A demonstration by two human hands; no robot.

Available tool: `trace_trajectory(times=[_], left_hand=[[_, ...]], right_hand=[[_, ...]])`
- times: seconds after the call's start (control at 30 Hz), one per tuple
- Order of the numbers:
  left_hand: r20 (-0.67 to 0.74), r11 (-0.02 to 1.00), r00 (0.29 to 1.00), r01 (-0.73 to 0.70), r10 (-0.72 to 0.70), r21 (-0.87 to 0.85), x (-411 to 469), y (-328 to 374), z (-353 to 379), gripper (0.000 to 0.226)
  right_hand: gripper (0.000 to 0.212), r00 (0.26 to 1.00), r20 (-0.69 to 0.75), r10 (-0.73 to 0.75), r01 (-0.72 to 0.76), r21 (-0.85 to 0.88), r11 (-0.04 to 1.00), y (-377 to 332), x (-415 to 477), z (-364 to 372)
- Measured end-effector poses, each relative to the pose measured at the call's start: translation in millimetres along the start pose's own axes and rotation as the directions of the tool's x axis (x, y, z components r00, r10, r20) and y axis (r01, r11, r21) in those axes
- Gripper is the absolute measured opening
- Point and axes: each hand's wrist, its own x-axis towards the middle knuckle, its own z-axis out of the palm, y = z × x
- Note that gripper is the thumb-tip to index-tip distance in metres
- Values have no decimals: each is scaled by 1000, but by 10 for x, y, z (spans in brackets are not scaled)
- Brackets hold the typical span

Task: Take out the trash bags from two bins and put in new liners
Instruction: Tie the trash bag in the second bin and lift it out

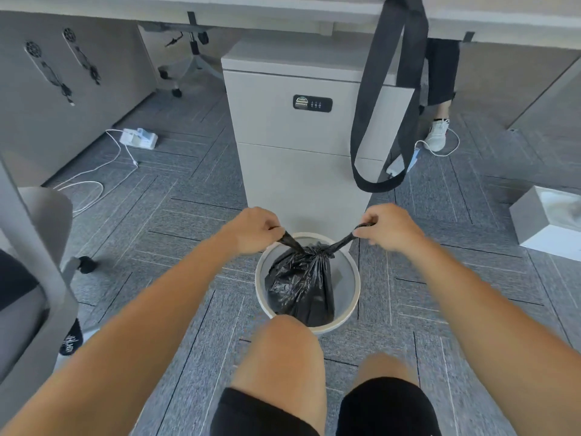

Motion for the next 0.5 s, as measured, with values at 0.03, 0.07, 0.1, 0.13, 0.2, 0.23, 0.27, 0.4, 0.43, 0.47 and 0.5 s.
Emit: trace_trajectory(times=[0.03,0.07,0.1,0.13,0.2,0.23,0.27,0.4,0.43,0.47,0.5], left_hand=[[31,1000,1000,-5,5,5,19,119,-59,24],[67,1000,998,-1,0,17,21,239,-117,28],[106,1000,994,14,-16,24,36,341,-160,32],[139,999,990,26,-28,23,33,446,-209,35],[154,998,987,55,-52,-20,20,628,-316,39],[143,996,988,69,-61,-50,21,704,-382,41],[136,995,989,77,-67,-70,12,784,-459,41],[146,984,986,101,-79,-146,-28,1035,-805,38],[150,979,986,102,-76,-175,-46,1098,-891,36],[158,973,985,100,-68,-206,-71,1167,-977,32],[164,967,985,97,-60,-234,-97,1242,-1058,27]], right_hand=[[13,996,87,1,0,-11,1000,-126,-21,-76],[13,982,188,10,-6,-21,1000,-263,-54,-139],[15,959,283,28,-28,-3,1000,-400,-91,-188],[17,932,359,49,-72,50,996,-526,-121,-229],[21,914,397,86,-174,189,966,-735,-161,-296],[23,922,374,101,-207,254,945,-833,-175,-333],[24,934,340,111,-222,306,926,-917,-185,-377],[16,950,285,131,-234,363,902,-1239,-278,-636],[14,948,284,146,-253,388,887,-1310,-313,-707],[10,947,275,165,-273,422,864,-1376,-347,-778],[6,946,262,191,-298,468,832,-1446,-390,-859]])
